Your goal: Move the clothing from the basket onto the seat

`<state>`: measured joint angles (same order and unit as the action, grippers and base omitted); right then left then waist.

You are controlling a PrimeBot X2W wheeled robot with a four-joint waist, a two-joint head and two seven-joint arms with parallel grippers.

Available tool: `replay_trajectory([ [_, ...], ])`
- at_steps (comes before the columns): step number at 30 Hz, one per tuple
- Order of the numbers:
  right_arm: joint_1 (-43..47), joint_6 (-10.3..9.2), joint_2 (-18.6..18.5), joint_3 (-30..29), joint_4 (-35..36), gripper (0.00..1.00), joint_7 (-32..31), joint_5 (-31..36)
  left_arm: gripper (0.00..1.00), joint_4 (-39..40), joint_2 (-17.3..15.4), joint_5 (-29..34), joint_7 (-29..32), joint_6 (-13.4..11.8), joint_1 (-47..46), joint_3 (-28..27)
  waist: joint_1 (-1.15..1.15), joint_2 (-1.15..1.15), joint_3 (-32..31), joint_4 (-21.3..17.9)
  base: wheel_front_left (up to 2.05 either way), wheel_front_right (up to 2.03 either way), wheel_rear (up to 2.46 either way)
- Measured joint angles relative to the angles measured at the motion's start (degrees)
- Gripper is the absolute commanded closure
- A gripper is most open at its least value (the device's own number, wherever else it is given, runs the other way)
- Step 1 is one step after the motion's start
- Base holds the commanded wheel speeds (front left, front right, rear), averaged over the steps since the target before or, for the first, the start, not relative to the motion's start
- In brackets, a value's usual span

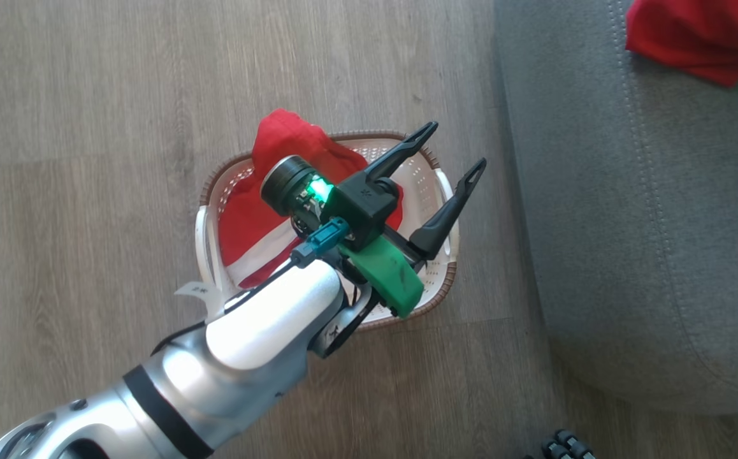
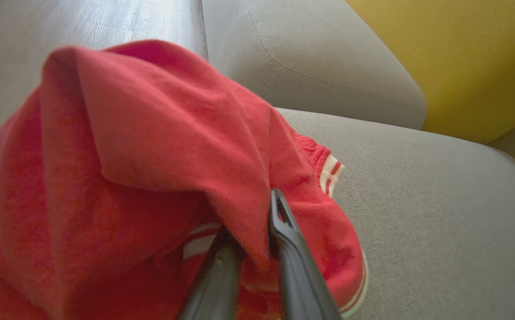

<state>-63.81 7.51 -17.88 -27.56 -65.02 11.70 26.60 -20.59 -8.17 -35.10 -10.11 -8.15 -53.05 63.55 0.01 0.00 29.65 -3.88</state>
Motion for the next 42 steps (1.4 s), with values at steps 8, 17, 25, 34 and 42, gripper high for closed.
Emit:
replay_trajectory([
  [8,0.47,0.0,1.85,-1.15,-1.29,0.0,2.07,0.62,0.0,-0.47,-1.13,-0.26,-0.07,-0.13,0.2,-0.02,0.0,0.0,-1.93,-1.74,0.0,0.0,0.0],
  [17,5.71,0.0,3.55,9.01,7.4,0.0,2.7,-6.8,0.0,-1.03,-2.3,-3.34,-1.72,-1.47,3.79,-2.09,0.0,0.0,-8.54,-3.65,0.0,0.0,0.0],
  [25,11.55,0.0,3.96,17.28,12.98,0.0,2.76,-16.6,0.0,-3.25,-2.68,-7.37,-3.18,-2.4,9.14,-5.99,-0.01,0.0,-15.64,-3.47,0.0,0.0,0.0],
  [34,19.29,0.0,6.83,23.53,16.79,0.0,2.77,-24.59,0.0,-5.01,-4.26,-9.16,-4.19,-5.57,16.97,-13.19,-0.01,0.0,-22.82,-0.87,0.0,0.0,0.0],
  [42,27.74,0.0,10.09,27.86,21.75,0.0,2.44,-28.48,0.0,-1.88,-7.37,-7.44,-4.19,-8.95,27.77,-22.6,-0.01,0.0,-28.2,1.87,0.0,0.0,0.0],
])
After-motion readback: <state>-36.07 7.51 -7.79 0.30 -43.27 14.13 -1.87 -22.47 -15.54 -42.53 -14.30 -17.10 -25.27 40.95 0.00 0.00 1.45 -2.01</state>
